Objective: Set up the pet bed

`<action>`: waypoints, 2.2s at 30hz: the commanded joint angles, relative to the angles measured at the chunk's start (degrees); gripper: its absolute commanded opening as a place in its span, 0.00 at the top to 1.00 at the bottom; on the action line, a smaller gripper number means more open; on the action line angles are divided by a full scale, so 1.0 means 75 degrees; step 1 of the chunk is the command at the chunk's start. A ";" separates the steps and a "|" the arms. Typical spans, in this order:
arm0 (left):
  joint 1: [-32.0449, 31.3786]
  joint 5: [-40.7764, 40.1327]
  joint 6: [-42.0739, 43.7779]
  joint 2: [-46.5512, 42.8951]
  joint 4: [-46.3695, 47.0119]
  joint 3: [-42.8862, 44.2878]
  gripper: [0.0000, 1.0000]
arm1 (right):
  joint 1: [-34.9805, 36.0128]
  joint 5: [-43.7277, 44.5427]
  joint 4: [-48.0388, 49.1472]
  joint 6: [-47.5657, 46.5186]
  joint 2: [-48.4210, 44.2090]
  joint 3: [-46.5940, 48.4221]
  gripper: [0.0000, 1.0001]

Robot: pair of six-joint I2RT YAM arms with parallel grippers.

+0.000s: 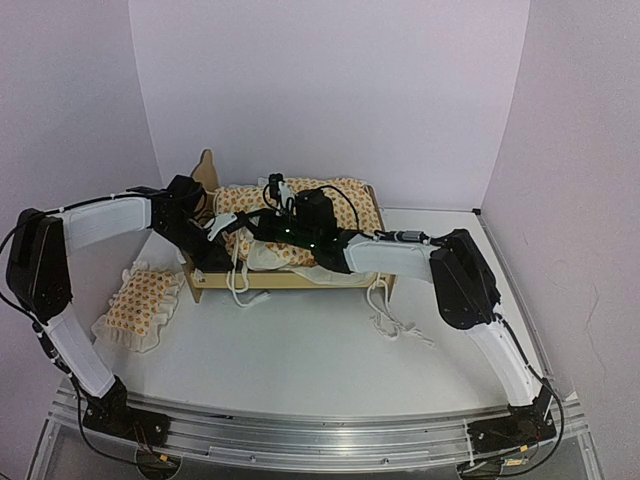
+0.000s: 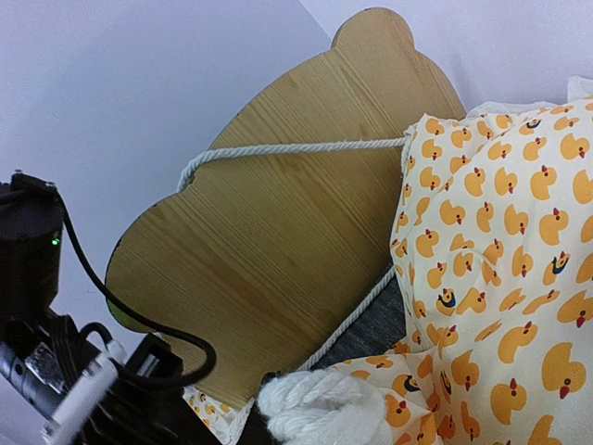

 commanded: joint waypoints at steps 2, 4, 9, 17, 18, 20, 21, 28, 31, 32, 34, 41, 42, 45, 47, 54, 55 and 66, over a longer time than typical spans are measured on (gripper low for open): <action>0.0012 -0.0050 -0.0026 0.0215 -0.0023 0.0167 0.90 | 0.0003 -0.0080 0.0179 -0.0132 -0.0352 0.0181 1.00; 0.0013 -0.0340 -0.0062 0.0231 0.0071 0.0135 0.89 | 0.0006 -0.0072 0.0179 -0.0119 -0.0352 0.0168 1.00; 0.0008 -0.0968 -0.0347 0.0550 0.0240 0.0129 0.86 | 0.0003 -0.0103 0.0175 -0.0112 -0.0355 0.0160 1.00; 0.0012 -0.0806 -0.0596 0.0675 0.0546 0.0141 0.72 | 0.0005 -0.0178 0.0182 -0.0158 -0.0355 0.0154 1.00; 0.0011 -0.0711 -0.0646 0.0704 0.0593 0.0136 0.72 | 0.0006 -0.0188 0.0185 -0.0151 -0.0353 0.0155 1.00; 0.0008 -0.0611 -0.0732 0.0771 0.0696 0.0135 0.73 | 0.0004 -0.0209 0.0181 -0.0153 -0.0359 0.0151 1.00; 0.0013 -0.0613 -0.0749 0.0821 0.0756 0.0131 0.74 | 0.0004 -0.0213 0.0186 -0.0143 -0.0363 0.0144 1.00; 0.0007 -0.0240 -0.0932 0.0962 0.0788 0.0469 1.00 | 0.0000 -0.0304 0.0193 -0.0070 -0.0361 0.0129 1.00; 0.0013 0.0003 -0.0905 0.0687 0.0425 0.0821 1.00 | 0.0009 -0.0299 0.0202 -0.0146 -0.0457 0.0019 1.00; 0.0013 -0.0023 -0.0847 0.0547 0.0335 0.0919 1.00 | 0.0006 -0.0284 0.0203 -0.0185 -0.0501 -0.0030 1.00; 0.0010 -0.0215 -0.0708 0.0297 0.0256 0.1079 1.00 | 0.0003 -0.0265 0.0198 -0.0251 -0.0549 -0.0077 1.00; 0.0014 -0.1166 -0.0073 0.0137 -0.0377 0.2152 1.00 | 0.0000 -0.0310 0.0214 -0.0236 -0.0528 -0.0028 1.00; 0.0010 -0.1346 0.0002 0.0129 -0.0390 0.2259 1.00 | 0.0000 -0.0302 0.0214 -0.0239 -0.0528 -0.0031 1.00; 0.0013 -0.1970 0.0239 0.0130 -0.0375 0.2532 1.00 | 0.0004 -0.0289 0.0213 -0.0233 -0.0528 -0.0039 1.00; 0.0012 -0.2204 0.0383 0.0128 -0.0365 0.2655 1.00 | -0.0001 -0.0290 0.0210 -0.0232 -0.0528 -0.0044 1.00; 0.0013 -0.2536 0.0621 0.0069 -0.0779 0.3312 1.00 | 0.0002 -0.0262 0.0213 -0.0249 -0.0528 -0.0079 1.00; 0.0013 -0.2519 0.0648 0.0061 -0.0838 0.3415 1.00 | 0.0005 -0.0267 0.0211 -0.0245 -0.0521 -0.0075 1.00; 0.0013 -0.1328 0.0230 0.0056 -0.1620 0.3390 1.00 | 0.0006 -0.0247 0.0213 -0.0275 -0.0557 -0.0148 1.00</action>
